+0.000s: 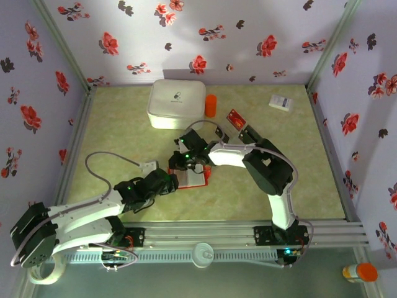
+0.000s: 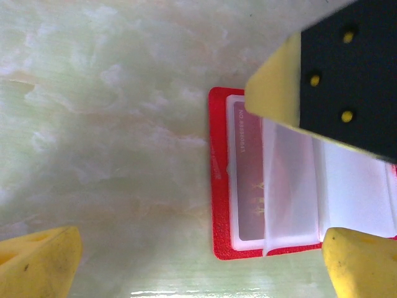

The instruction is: Put the credit cards into the card holder

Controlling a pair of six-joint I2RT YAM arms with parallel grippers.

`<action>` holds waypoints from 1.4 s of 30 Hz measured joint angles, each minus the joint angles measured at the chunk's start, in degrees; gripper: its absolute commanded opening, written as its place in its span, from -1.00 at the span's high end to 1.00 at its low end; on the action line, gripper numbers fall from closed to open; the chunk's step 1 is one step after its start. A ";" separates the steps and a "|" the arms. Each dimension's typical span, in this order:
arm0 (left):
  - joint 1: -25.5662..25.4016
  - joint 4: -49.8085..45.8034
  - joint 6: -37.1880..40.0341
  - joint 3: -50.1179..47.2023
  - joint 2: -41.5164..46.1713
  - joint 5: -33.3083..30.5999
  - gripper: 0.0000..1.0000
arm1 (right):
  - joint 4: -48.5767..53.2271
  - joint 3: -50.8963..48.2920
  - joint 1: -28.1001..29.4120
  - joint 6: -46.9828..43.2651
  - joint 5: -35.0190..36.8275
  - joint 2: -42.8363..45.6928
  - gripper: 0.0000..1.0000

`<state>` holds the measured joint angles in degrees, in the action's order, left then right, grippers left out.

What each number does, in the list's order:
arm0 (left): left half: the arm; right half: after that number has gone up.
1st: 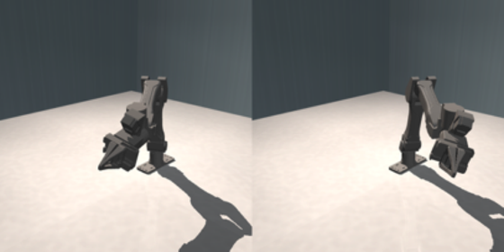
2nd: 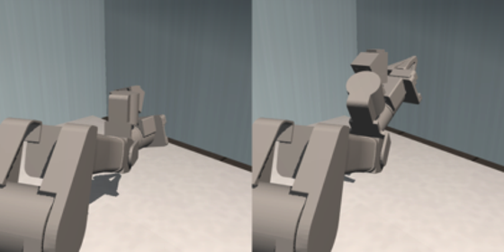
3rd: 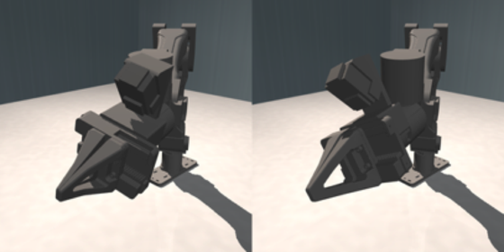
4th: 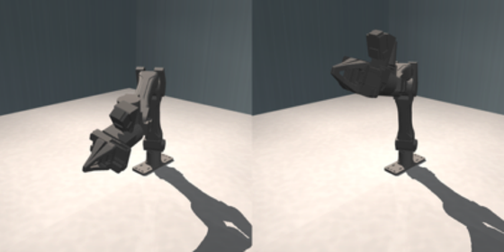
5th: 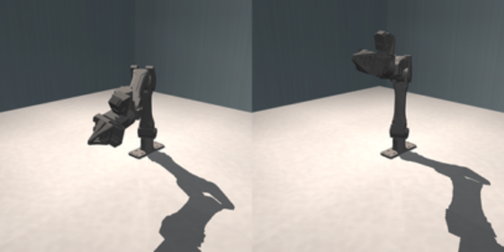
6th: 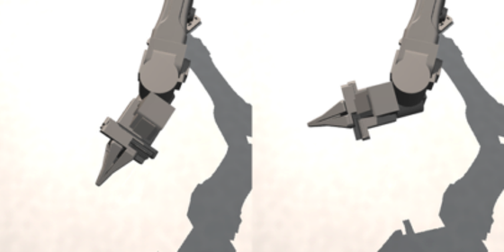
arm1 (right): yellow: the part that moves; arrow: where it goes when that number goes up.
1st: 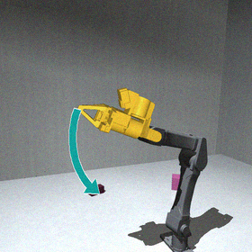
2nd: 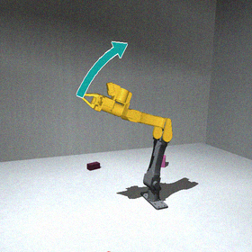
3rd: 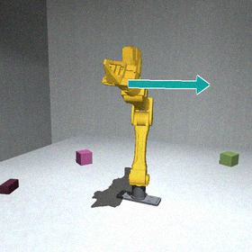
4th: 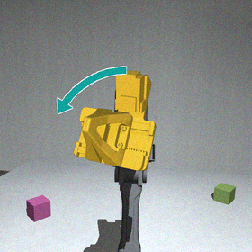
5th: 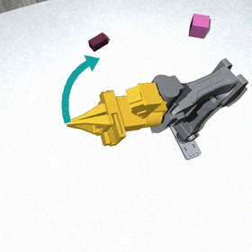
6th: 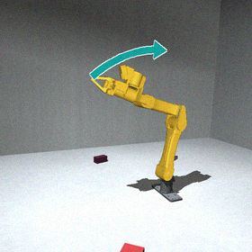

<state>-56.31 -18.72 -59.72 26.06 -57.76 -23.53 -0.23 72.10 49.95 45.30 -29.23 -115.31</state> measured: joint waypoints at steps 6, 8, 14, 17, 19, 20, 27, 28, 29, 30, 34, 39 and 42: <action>0.00 -0.17 -0.20 0.00 0.15 -0.09 -1.00 | 0.31 3.98 0.09 -0.15 -0.63 -0.02 0.74; 0.00 -0.15 -0.22 0.00 0.15 -0.09 -1.00 | 0.52 5.16 0.07 -0.31 -0.63 0.00 0.74; 0.00 -0.13 -0.20 0.00 0.09 -0.13 -0.99 | 3.30 4.39 -1.22 -1.73 0.57 1.99 0.72; 0.00 0.15 -0.20 0.00 -0.52 -0.39 -0.99 | 3.78 -0.35 -3.87 -1.79 1.38 6.99 0.70; 0.00 0.52 -0.17 0.00 -1.44 -0.50 -1.00 | 4.46 -3.45 -6.71 -2.03 2.10 10.97 0.67; 0.00 0.70 -0.15 0.00 -1.92 -0.50 -1.00 | 5.05 -4.31 -7.67 -2.27 2.34 12.28 0.67; 0.00 1.16 0.74 2.19 -6.21 -0.48 -1.00 | 11.87 -7.61 -10.62 -8.33 6.19 16.09 0.72; 0.00 1.22 1.09 2.99 -6.88 -0.50 -1.00 | 13.25 -8.09 -10.56 -9.25 6.60 16.09 0.73; 0.00 1.42 1.31 3.58 -7.43 -0.48 -0.99 | 14.27 -8.35 -10.51 -9.94 6.84 15.98 0.73; 0.00 1.70 1.62 4.35 -8.09 -0.48 -1.00 | 15.43 -8.48 -10.45 -10.73 7.15 15.76 0.74; 0.00 2.58 2.29 6.58 -10.67 -0.42 -1.00 | 16.98 -8.48 -10.29 -12.55 7.54 13.97 0.76; 0.00 3.39 3.13 7.67 -13.05 -0.04 -0.99 | 17.53 -8.48 -9.88 -13.49 7.63 11.56 0.77; 0.00 3.72 3.15 7.76 -13.68 0.17 -1.00 | 17.57 -8.46 -9.22 -13.84 7.65 10.21 0.77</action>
<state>-56.31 -15.00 -56.58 33.82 -71.44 -23.35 17.34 63.64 40.73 31.46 -21.58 -105.10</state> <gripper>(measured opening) 0.998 0.116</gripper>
